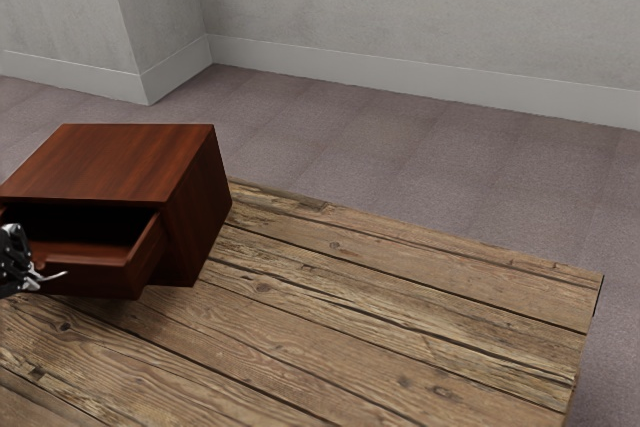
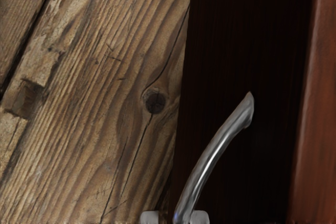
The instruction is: Pull the drawer handle with one arm to open the drawer
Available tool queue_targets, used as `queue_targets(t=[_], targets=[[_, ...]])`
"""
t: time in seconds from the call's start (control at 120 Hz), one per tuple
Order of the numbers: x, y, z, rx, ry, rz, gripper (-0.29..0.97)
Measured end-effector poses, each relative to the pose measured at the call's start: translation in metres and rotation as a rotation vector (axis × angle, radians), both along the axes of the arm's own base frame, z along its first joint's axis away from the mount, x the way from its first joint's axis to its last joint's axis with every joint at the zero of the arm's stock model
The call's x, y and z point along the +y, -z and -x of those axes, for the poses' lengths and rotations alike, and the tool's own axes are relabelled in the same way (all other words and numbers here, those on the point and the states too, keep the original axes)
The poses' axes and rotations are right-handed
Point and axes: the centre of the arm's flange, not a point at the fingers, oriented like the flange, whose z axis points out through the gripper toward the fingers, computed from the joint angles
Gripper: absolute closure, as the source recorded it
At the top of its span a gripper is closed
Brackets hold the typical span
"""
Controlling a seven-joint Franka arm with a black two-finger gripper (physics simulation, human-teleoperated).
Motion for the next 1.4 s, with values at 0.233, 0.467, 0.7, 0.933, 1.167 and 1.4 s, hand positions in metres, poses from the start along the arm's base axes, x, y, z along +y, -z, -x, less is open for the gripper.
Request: queue_targets(t=[0.233, 0.467, 0.7, 0.933, 1.167, 1.4], targets=[[-0.001, -0.001, 0.007, 0.033, -0.004, 0.014, 0.79], [-0.002, -0.004, 0.016, 0.056, -0.009, 0.03, 0.79], [-0.001, -0.005, 0.026, 0.09, -0.017, 0.041, 0.79], [-0.003, -0.005, 0.028, 0.109, -0.015, 0.049, 0.79], [-0.005, -0.014, 0.029, 0.088, -0.009, 0.035, 0.72], [-0.009, -0.039, 0.037, 0.041, -0.004, 0.018, 0.49]])
